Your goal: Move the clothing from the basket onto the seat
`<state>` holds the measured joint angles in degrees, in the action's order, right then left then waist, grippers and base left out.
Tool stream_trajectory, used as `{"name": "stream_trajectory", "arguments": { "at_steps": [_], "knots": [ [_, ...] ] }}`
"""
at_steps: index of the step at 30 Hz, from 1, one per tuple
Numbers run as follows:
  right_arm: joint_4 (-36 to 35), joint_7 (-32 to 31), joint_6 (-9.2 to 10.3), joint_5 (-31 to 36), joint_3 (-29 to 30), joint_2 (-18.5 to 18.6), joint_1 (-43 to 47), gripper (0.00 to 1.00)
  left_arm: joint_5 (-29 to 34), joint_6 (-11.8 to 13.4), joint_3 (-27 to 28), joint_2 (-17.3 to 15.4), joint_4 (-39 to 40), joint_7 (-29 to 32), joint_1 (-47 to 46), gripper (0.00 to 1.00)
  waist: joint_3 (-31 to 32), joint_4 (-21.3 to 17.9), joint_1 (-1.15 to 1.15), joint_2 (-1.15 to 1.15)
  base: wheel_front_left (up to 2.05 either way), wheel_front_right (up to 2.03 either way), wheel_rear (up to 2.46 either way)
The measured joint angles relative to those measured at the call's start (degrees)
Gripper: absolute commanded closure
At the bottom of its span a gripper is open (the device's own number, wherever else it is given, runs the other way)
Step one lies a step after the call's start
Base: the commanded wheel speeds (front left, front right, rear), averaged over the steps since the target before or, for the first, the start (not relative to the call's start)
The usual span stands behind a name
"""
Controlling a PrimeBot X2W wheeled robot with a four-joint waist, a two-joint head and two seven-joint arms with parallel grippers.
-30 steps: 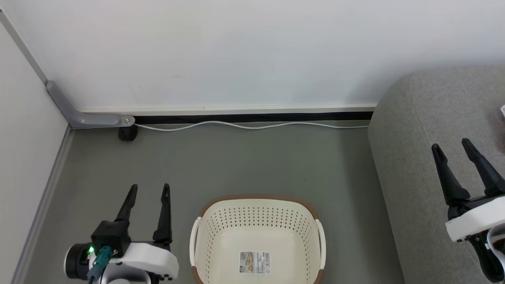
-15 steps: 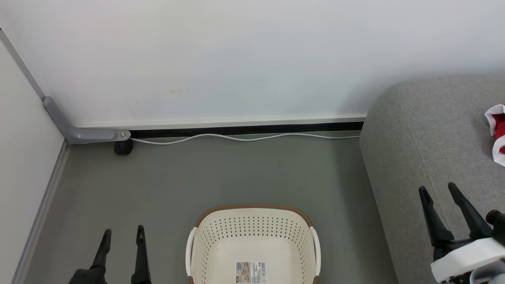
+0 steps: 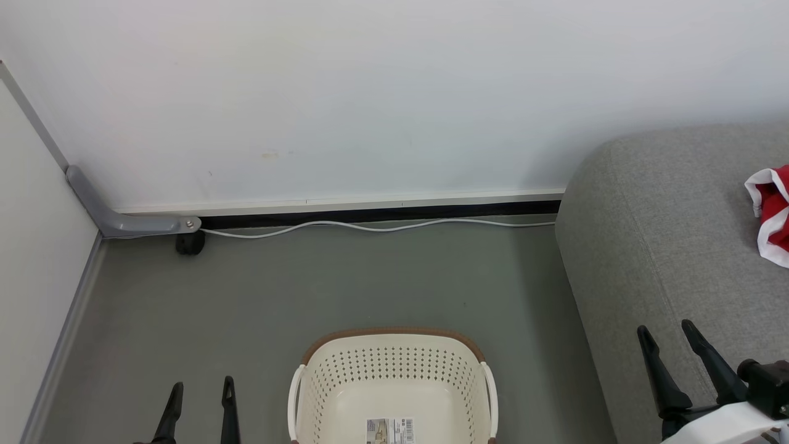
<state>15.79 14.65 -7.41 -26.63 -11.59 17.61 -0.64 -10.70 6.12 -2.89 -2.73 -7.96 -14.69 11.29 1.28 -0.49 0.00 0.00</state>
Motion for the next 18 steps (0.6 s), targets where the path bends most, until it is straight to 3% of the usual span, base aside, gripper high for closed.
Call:
{"name": "stream_trajectory", "arguments": {
  "at_steps": [17,18],
  "knots": [
    [1.6,0.0,0.00,0.5,-0.5,-0.4,0.0,0.00,-0.8,0.0,-0.7,0.0,-0.6,0.0,0.0,0.00,0.2,0.0,0.00,0.00,0.00,0.00,0.00],
    [1.6,0.0,0.00,0.5,-0.3,-0.5,0.0,1.00,-0.8,0.0,-0.7,0.0,-0.7,0.0,0.0,1.00,0.2,0.0,0.00,0.00,0.00,0.00,0.00]
  ]
}}
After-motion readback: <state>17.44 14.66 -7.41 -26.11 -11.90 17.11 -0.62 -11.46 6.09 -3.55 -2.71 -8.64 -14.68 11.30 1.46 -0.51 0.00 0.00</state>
